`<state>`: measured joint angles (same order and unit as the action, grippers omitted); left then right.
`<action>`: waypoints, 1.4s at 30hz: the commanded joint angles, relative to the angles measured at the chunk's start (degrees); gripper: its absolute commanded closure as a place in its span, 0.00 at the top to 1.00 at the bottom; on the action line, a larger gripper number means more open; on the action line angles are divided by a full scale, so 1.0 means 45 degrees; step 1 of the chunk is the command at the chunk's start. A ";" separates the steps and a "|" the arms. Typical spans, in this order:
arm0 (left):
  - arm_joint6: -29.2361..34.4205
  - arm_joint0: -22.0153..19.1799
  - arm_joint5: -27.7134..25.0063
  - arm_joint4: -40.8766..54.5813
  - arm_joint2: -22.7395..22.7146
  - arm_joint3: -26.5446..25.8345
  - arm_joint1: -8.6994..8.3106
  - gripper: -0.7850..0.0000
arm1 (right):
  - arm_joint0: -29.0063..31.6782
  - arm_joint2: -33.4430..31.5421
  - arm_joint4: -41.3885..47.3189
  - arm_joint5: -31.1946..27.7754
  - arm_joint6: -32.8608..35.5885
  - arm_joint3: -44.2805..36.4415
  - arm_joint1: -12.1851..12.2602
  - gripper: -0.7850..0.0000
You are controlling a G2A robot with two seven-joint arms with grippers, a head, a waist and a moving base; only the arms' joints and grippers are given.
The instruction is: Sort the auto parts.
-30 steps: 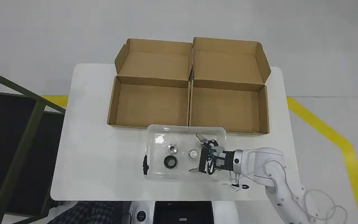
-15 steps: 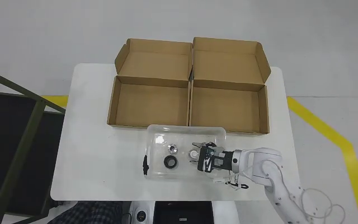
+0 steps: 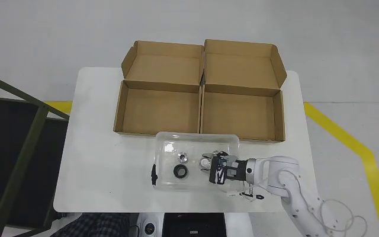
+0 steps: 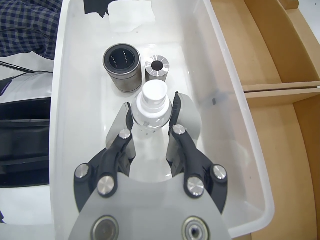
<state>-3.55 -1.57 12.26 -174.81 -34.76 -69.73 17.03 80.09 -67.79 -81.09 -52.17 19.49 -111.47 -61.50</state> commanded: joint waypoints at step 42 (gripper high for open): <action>0.0000 0.0000 0.0000 0.0000 0.0000 0.0000 0.0000 1.00 | -0.0952 -0.1720 0.5939 0.0700 -0.4219 0.0655 0.0170 0.00</action>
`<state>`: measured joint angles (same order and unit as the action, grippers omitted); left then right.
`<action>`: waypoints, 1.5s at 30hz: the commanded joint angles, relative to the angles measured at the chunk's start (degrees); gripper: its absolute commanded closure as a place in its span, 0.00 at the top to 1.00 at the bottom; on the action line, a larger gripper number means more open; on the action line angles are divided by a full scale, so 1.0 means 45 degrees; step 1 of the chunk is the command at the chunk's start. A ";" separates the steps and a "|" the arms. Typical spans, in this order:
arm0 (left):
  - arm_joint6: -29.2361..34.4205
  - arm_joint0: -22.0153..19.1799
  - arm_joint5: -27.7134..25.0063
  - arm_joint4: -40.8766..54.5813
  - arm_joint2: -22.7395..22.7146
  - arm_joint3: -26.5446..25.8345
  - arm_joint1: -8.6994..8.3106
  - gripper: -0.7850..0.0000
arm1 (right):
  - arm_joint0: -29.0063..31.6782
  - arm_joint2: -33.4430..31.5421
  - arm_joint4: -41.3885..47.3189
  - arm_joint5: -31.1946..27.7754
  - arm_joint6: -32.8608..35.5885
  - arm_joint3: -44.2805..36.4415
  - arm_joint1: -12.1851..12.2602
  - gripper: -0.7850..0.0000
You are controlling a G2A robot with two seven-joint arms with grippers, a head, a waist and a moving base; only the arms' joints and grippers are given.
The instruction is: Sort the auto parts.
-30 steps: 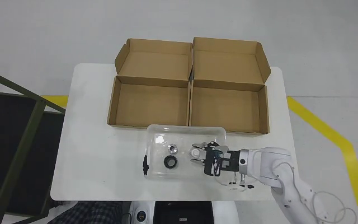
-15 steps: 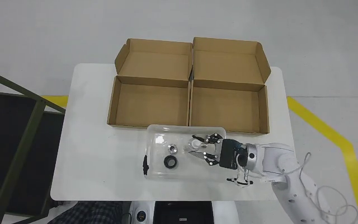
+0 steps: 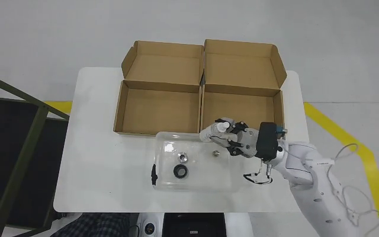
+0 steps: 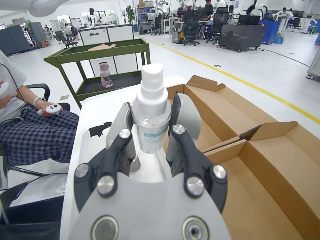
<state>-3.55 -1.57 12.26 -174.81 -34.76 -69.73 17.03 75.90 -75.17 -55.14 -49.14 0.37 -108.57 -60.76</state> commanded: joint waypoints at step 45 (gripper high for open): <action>0.0000 0.0000 0.0000 0.0000 0.0000 0.0000 0.0000 1.00 | -0.2144 0.0850 -0.1575 0.1922 0.1143 0.1947 -0.0189 0.00</action>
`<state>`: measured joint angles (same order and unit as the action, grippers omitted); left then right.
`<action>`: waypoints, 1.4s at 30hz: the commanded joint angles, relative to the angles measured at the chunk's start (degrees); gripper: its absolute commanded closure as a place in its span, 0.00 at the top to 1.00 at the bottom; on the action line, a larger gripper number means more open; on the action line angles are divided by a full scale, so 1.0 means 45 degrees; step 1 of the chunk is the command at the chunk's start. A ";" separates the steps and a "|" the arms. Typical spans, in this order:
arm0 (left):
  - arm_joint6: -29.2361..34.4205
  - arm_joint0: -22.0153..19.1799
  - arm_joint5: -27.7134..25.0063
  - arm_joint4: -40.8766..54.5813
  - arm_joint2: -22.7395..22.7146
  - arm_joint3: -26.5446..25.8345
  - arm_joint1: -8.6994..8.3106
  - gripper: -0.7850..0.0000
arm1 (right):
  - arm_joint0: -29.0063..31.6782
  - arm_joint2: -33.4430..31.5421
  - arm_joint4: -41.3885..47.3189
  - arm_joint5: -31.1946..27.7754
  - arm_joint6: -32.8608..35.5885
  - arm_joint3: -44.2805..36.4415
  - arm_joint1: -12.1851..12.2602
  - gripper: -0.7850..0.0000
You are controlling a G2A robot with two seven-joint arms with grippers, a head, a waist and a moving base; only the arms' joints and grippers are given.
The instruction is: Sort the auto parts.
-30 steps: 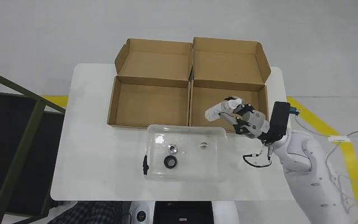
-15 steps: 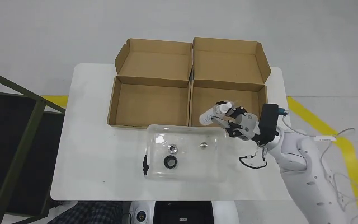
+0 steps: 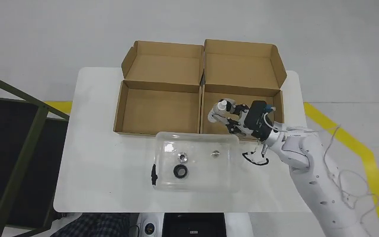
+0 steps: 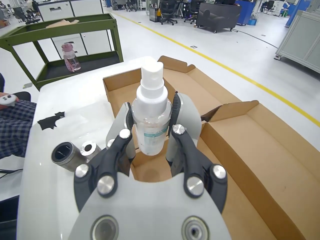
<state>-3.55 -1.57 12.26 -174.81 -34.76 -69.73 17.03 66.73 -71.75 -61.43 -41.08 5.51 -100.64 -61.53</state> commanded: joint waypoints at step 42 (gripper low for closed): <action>0.0000 0.0000 0.0000 0.0000 0.0000 0.0000 0.0000 1.00 | -0.3412 0.2892 -0.1674 0.1224 0.0088 0.5586 -0.0909 0.27</action>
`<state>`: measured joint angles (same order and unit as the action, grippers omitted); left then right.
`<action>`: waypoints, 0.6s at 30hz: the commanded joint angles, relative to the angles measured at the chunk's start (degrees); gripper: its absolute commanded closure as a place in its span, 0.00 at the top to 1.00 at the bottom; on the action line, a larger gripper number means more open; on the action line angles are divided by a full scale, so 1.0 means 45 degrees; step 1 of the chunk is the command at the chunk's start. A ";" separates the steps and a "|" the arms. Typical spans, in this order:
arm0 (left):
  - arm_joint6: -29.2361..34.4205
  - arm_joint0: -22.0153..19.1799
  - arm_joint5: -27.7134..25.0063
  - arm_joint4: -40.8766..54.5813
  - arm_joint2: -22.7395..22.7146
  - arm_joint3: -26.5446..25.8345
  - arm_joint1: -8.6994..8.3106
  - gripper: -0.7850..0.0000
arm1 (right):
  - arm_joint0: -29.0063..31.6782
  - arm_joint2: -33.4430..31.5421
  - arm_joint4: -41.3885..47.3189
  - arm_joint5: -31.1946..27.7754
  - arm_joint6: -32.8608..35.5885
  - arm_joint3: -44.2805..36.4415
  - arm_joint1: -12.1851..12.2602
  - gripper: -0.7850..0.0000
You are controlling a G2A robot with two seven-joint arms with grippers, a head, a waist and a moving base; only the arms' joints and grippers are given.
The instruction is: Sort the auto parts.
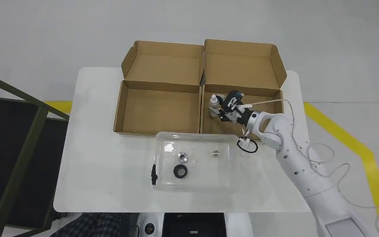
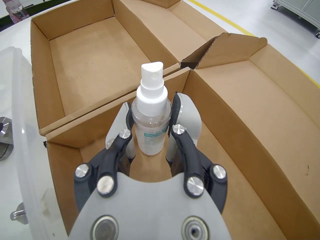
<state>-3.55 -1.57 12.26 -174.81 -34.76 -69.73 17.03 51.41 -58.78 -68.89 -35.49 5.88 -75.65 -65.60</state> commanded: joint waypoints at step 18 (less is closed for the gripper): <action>0.0000 0.0000 0.0000 0.0000 0.0000 0.0000 0.0000 1.00 | 0.0608 -0.0665 -0.0209 -0.0434 -0.0033 -0.0627 0.0156 1.00</action>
<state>-3.55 -1.57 12.26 -174.81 -34.76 -69.73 17.03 53.84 -61.31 -69.79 -37.31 5.67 -77.77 -65.02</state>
